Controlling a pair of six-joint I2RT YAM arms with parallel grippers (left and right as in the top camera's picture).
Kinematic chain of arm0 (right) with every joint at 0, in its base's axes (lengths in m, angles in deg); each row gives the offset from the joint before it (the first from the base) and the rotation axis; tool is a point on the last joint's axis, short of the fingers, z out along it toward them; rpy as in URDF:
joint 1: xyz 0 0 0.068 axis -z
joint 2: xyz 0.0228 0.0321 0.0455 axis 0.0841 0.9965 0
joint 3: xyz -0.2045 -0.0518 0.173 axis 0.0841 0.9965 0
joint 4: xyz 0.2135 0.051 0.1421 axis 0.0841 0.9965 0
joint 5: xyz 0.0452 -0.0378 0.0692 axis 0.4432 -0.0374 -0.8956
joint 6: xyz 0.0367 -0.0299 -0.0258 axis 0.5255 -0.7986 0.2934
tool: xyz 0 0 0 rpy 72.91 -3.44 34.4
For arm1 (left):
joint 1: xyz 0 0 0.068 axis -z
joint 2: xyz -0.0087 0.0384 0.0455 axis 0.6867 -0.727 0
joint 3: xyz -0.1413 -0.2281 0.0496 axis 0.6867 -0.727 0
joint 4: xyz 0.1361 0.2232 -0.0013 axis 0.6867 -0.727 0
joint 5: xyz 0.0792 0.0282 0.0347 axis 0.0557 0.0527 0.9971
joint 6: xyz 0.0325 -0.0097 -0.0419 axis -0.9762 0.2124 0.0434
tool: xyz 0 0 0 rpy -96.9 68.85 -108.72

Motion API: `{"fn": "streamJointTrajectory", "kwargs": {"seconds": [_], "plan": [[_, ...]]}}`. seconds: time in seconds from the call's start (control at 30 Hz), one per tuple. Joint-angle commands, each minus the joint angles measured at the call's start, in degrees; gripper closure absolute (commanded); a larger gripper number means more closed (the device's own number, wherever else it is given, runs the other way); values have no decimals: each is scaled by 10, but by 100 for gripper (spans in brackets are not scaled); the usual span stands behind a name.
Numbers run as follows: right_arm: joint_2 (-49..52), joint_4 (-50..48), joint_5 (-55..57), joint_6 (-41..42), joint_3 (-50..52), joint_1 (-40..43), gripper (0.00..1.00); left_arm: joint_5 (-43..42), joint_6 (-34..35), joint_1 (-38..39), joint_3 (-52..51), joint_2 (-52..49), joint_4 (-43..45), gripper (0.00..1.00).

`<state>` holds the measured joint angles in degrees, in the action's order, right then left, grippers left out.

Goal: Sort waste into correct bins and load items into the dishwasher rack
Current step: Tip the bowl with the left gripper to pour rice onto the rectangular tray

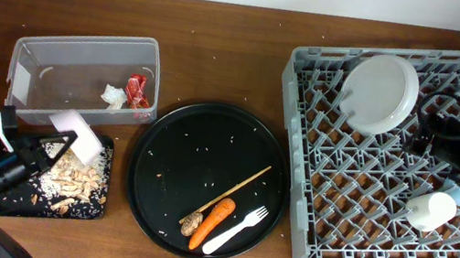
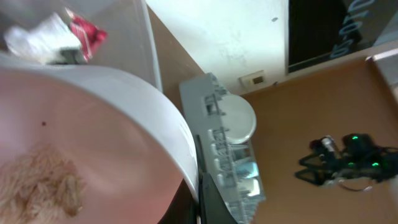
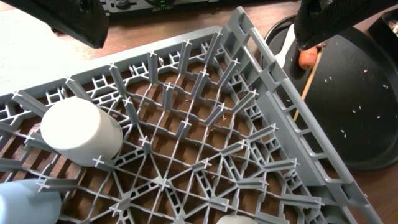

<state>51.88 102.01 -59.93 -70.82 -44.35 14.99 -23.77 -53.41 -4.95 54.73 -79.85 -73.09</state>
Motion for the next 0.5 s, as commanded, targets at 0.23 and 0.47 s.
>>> {"fn": "streamJointTrajectory", "kwargs": {"seconds": [0.23,0.47], "plan": [[-5,9,13,-5,4,-3,2,-35,-52,-2,-5,-15,-41,100],[-5,12,14,-5,4,-3,2,-36,-59,-6,-5,-20,-66,100]]}}
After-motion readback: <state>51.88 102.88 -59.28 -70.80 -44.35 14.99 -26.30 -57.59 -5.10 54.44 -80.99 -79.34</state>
